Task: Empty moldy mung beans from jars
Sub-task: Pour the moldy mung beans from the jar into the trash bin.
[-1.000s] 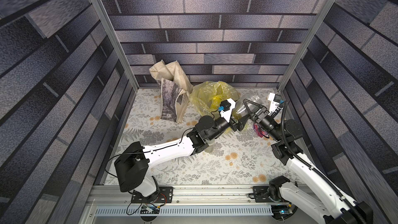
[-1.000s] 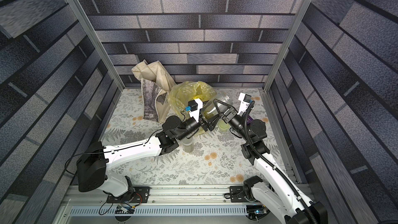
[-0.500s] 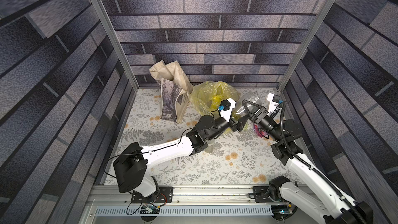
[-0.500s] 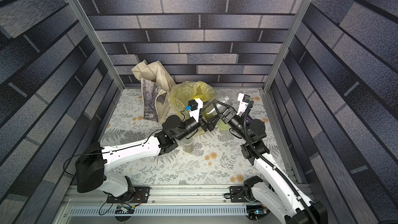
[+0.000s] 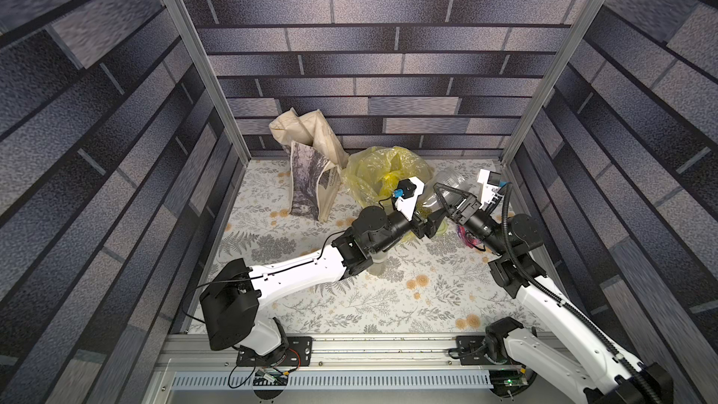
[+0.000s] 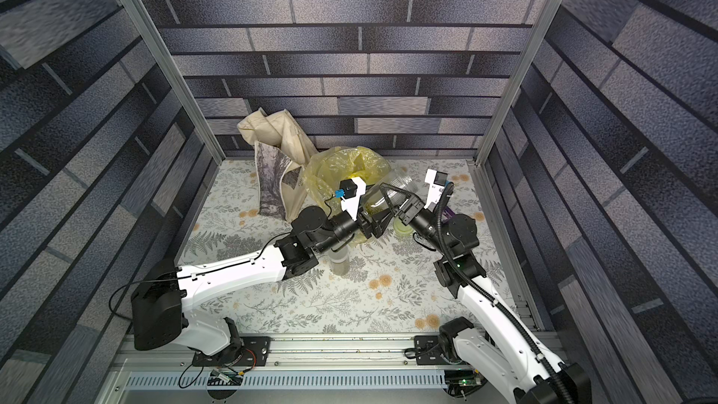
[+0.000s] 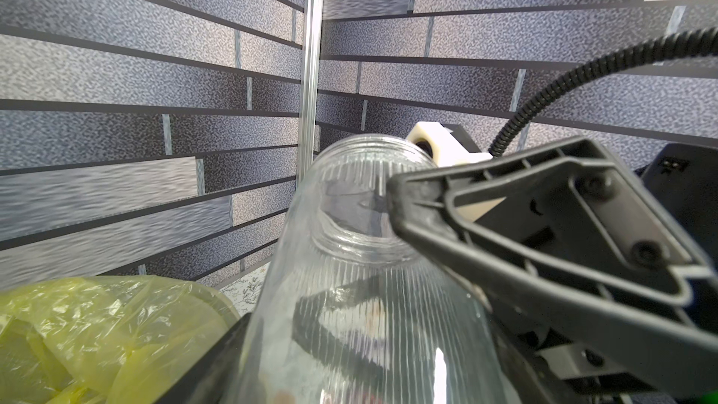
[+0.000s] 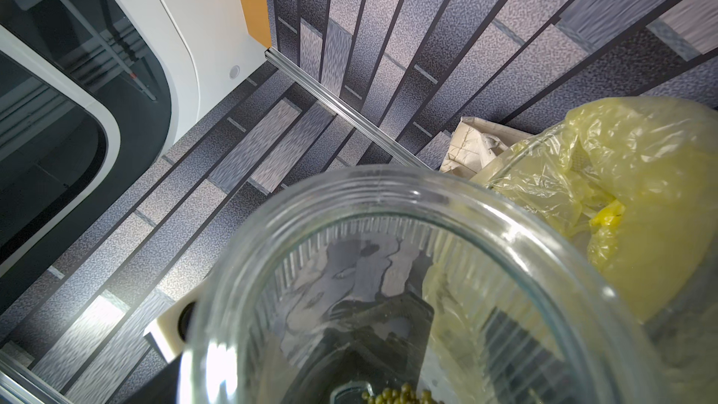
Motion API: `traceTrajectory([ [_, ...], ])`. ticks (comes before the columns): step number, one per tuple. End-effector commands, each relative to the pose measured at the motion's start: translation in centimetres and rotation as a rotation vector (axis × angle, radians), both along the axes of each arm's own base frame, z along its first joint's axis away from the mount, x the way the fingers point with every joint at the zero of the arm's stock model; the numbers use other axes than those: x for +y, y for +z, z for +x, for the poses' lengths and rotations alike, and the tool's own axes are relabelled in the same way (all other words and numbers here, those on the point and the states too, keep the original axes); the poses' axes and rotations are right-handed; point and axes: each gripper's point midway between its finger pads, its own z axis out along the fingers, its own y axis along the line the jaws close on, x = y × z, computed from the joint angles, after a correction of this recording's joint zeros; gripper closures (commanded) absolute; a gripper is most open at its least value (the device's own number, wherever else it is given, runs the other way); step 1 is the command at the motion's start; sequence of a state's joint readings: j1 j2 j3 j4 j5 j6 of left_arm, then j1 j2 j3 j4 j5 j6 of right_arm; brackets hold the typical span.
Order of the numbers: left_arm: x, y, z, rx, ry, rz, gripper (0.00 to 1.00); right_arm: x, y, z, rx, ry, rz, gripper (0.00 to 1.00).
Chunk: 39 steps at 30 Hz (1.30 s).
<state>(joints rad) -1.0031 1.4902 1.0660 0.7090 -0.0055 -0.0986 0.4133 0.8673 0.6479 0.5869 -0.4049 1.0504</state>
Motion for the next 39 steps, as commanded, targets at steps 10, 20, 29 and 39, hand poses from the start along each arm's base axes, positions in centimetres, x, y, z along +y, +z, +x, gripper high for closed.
traceTrajectory([
  [10,4.5,5.2,0.8,-0.019,0.101,-0.045,0.34,-0.4,1.1,-0.9,-0.078,-0.042,-0.116,0.0],
  [20,7.2,5.3,2.0,0.023,0.163,0.059,0.34,-0.7,0.3,-0.6,-0.076,-0.082,-0.194,0.0],
  [29,9.9,4.7,3.3,0.078,0.253,0.193,0.33,-1.8,-1.3,-1.0,-0.038,-0.135,-0.265,0.0],
  [39,12.4,1.9,6.2,0.298,0.329,0.413,0.32,-3.8,-7.1,-1.8,0.062,-0.207,-0.443,0.0],
])
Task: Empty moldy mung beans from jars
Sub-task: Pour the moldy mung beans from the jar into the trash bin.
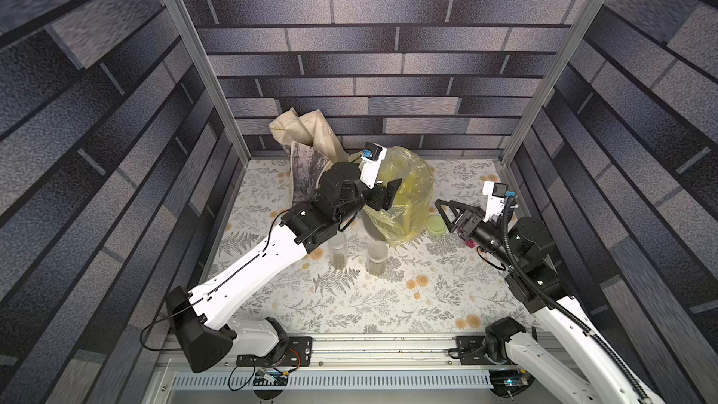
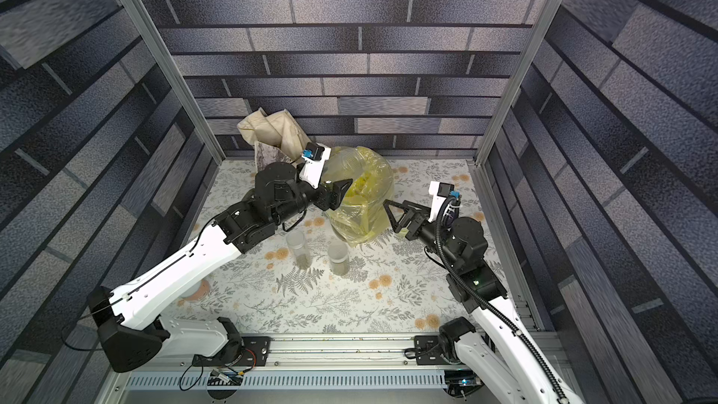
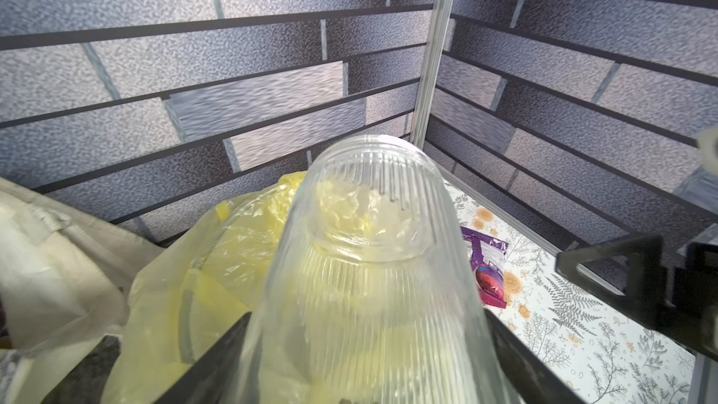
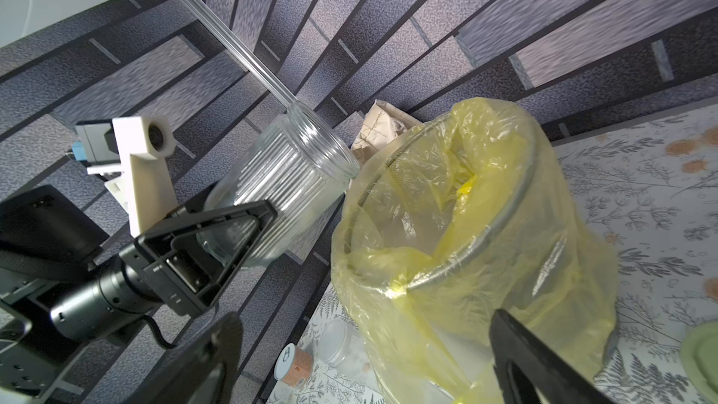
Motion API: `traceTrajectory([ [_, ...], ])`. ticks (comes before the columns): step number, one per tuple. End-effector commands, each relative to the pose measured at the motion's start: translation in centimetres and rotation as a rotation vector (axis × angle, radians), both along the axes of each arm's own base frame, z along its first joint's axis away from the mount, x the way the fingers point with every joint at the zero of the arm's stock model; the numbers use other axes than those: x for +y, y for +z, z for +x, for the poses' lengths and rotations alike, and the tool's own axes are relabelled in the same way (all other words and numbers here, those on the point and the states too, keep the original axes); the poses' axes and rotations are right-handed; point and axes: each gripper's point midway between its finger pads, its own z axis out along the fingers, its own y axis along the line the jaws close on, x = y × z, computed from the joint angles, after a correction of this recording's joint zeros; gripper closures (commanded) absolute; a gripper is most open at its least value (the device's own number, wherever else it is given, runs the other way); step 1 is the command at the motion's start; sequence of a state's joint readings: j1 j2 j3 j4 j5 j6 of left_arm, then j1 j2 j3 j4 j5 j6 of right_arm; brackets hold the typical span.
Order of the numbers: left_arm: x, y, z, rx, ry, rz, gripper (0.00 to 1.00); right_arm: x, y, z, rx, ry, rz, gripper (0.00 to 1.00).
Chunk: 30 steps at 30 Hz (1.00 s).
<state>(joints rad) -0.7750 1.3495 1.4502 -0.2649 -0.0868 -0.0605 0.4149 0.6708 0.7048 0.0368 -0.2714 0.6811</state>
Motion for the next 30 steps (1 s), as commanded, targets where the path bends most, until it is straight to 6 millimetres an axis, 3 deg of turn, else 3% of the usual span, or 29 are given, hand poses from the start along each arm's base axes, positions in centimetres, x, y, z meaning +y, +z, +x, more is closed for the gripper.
traceTrajectory([
  [1,0.9,-0.1,0.5,0.068,0.033,0.051,0.32,-1.0,-3.7,-0.2,0.064,-0.051,-0.092,0.0],
  [8,0.1,-2.4,1.5,0.195,0.029,0.165,0.32,-1.4,-6.3,-0.6,0.114,-0.06,-0.124,0.0],
  [23,-1.8,-2.2,2.9,0.267,-0.027,0.343,0.31,-1.5,-7.7,-1.2,0.125,-0.046,-0.159,0.0],
  [30,-2.3,-3.9,3.2,0.33,-0.052,0.53,0.31,-1.3,-7.5,-1.5,0.119,-0.026,-0.169,0.0],
])
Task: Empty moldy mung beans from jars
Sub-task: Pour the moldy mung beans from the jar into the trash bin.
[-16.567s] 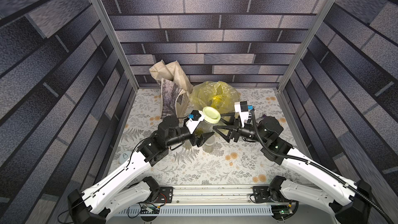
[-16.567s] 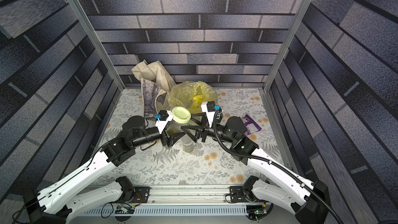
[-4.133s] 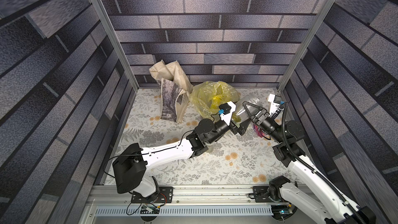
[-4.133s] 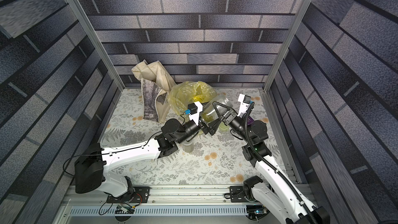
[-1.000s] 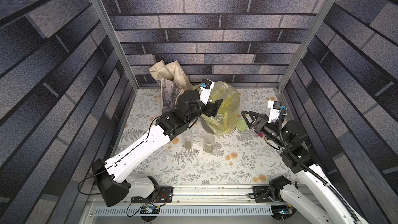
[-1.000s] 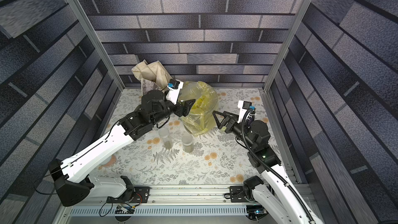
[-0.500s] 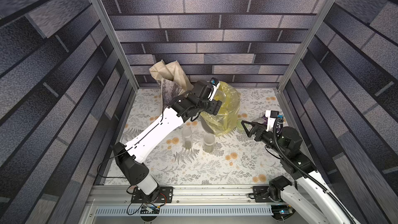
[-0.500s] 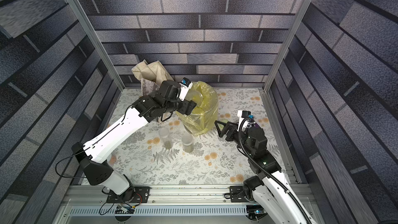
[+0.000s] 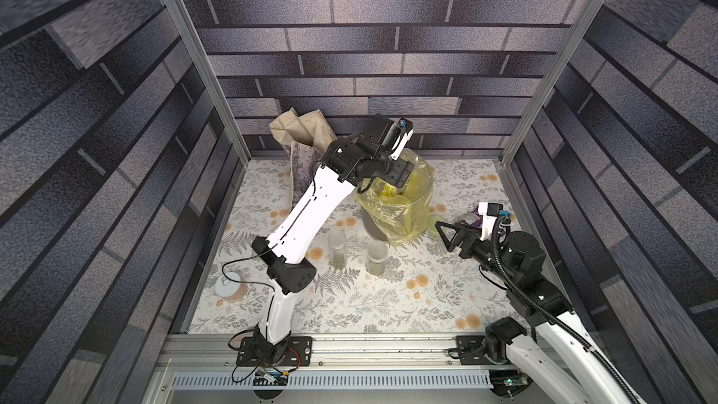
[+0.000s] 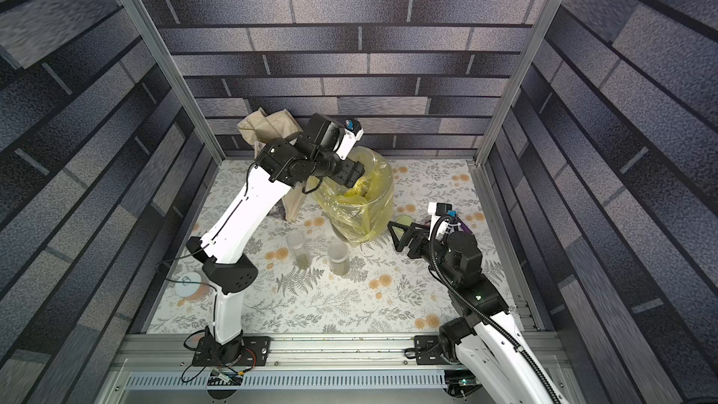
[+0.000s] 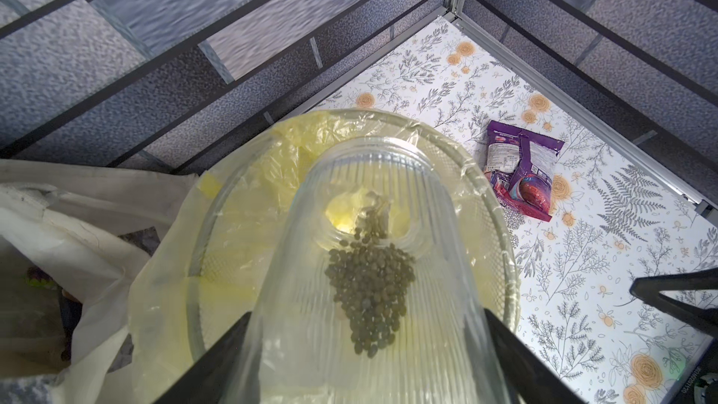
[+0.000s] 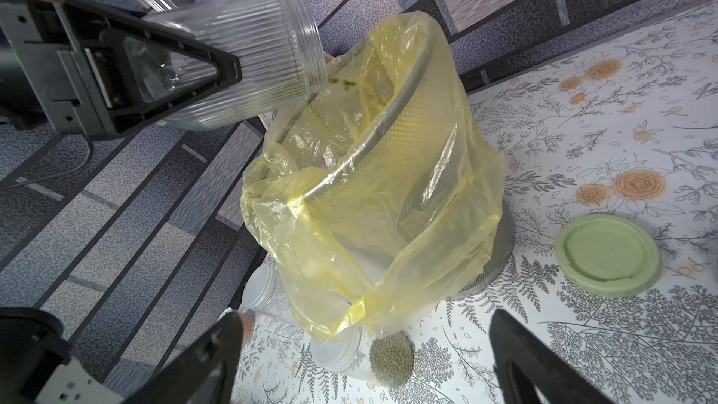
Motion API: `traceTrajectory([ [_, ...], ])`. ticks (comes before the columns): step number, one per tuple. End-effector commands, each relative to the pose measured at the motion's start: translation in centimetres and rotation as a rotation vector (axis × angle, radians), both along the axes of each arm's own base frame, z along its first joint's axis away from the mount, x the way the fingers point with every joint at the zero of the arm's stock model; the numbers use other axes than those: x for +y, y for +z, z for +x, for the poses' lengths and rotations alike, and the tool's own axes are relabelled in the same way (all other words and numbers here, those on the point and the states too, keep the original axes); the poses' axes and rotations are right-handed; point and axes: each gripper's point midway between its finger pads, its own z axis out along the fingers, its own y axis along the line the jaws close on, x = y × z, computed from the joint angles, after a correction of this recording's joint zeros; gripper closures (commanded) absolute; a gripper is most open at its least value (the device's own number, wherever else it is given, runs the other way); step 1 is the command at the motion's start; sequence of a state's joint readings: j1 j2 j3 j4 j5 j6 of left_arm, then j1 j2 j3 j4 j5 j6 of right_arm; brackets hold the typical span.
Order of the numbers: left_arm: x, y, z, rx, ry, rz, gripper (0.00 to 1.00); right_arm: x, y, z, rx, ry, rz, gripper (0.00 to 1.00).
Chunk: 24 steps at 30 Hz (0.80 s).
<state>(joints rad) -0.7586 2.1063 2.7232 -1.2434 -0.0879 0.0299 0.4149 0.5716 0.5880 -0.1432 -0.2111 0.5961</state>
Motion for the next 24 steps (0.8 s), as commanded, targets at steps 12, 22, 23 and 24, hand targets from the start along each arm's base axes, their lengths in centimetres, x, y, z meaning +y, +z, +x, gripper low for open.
traceTrajectory([
  [12,2.9,-0.9,-2.1,-0.05,0.003,0.267,0.3,0.4,0.3,-0.7,-0.011,0.046,-0.03,0.0],
  [22,2.4,1.9,-2.5,-0.159,0.015,0.242,0.31,0.7,0.7,-0.9,-0.02,0.063,-0.018,0.0],
  [23,2.3,2.4,-2.6,-0.167,0.012,0.227,0.31,0.7,0.6,-0.9,-0.019,0.065,-0.018,0.0],
  [24,2.2,2.7,-2.8,-0.172,0.008,0.215,0.31,0.8,0.6,-1.0,-0.022,0.07,-0.017,0.0],
])
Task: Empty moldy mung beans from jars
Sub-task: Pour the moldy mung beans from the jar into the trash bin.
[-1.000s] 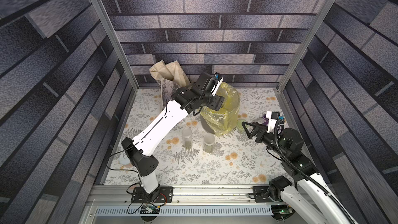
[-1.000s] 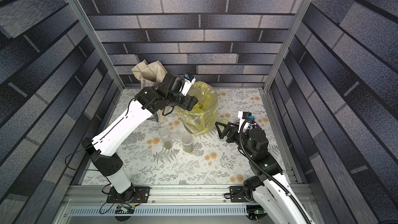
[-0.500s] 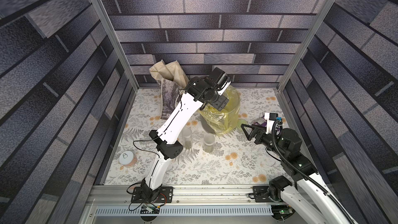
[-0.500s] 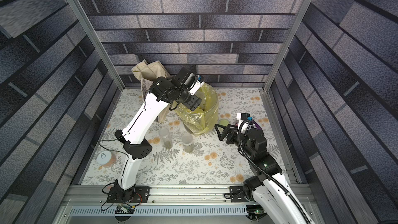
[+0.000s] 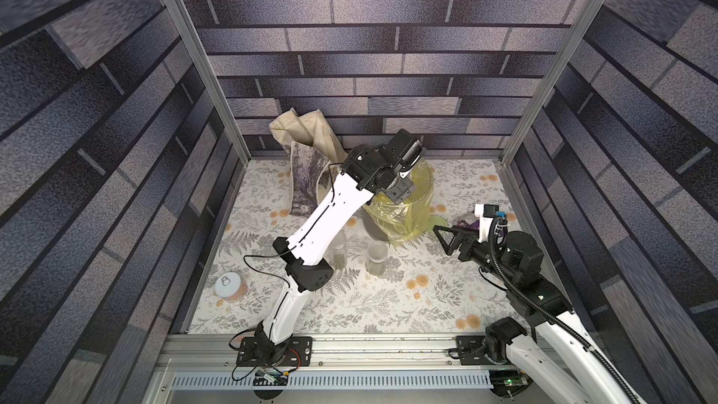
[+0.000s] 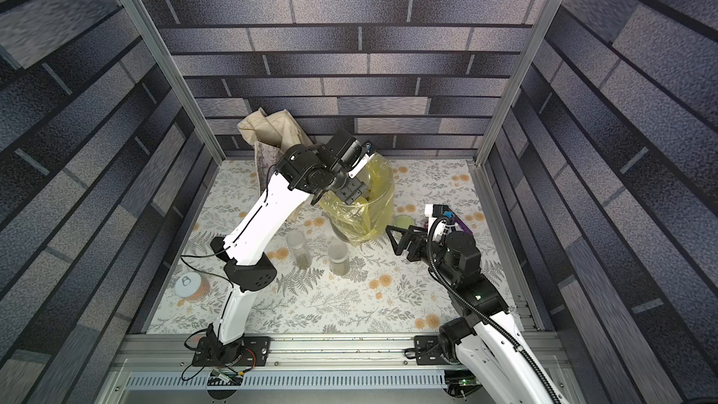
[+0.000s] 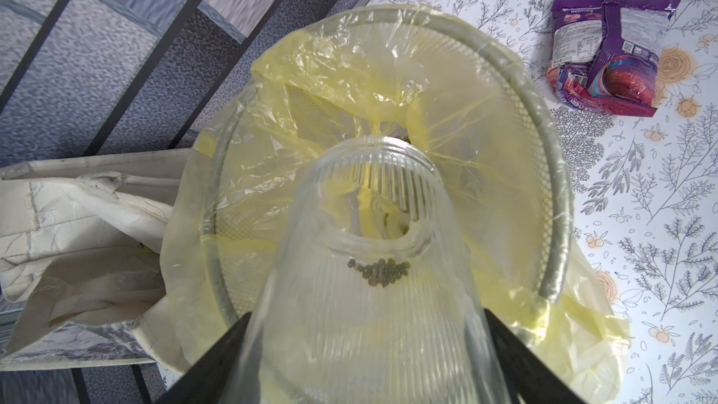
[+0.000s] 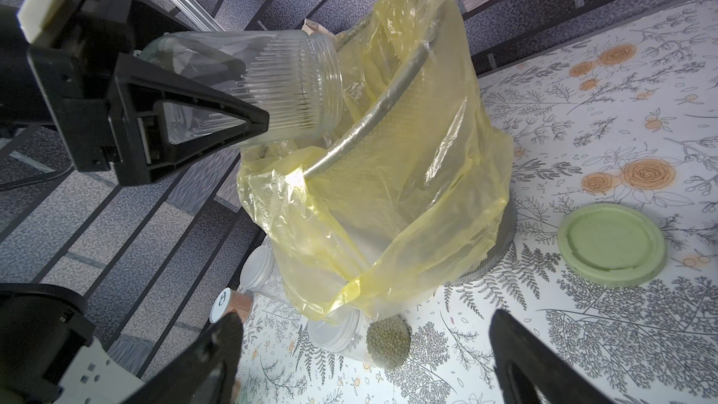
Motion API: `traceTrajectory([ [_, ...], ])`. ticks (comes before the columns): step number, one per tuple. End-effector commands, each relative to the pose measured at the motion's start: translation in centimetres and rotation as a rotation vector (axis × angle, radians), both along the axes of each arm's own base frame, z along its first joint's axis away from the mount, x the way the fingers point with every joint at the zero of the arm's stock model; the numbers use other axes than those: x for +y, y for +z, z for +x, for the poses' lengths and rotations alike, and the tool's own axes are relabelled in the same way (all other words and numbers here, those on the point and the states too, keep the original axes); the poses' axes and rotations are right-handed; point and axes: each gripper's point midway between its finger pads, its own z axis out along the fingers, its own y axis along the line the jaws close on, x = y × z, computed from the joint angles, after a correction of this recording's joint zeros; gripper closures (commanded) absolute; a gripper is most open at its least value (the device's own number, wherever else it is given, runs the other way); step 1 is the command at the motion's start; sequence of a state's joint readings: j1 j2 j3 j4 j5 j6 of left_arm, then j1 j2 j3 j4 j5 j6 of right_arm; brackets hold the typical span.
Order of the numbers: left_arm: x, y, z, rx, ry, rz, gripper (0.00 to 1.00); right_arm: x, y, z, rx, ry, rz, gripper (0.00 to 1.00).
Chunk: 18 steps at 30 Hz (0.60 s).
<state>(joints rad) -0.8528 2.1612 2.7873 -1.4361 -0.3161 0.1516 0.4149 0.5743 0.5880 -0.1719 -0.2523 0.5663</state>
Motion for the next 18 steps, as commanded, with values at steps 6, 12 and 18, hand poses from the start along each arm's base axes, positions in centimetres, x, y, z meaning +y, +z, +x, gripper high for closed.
traceTrajectory([
  [6,0.5,7.4,-2.1,-0.155,-0.03,-0.149,0.3,0.6,1.7,-0.7,-0.053,0.047,0.031,0.0],
  [12,0.3,7.5,-3.0,-0.134,-0.047,-0.169,0.3,0.8,2.0,-0.8,-0.062,0.056,0.054,0.0],
  [18,1.4,6.0,-1.1,-0.167,-0.006,-0.052,0.26,1.1,1.6,-0.5,-0.042,0.061,0.075,0.0],
])
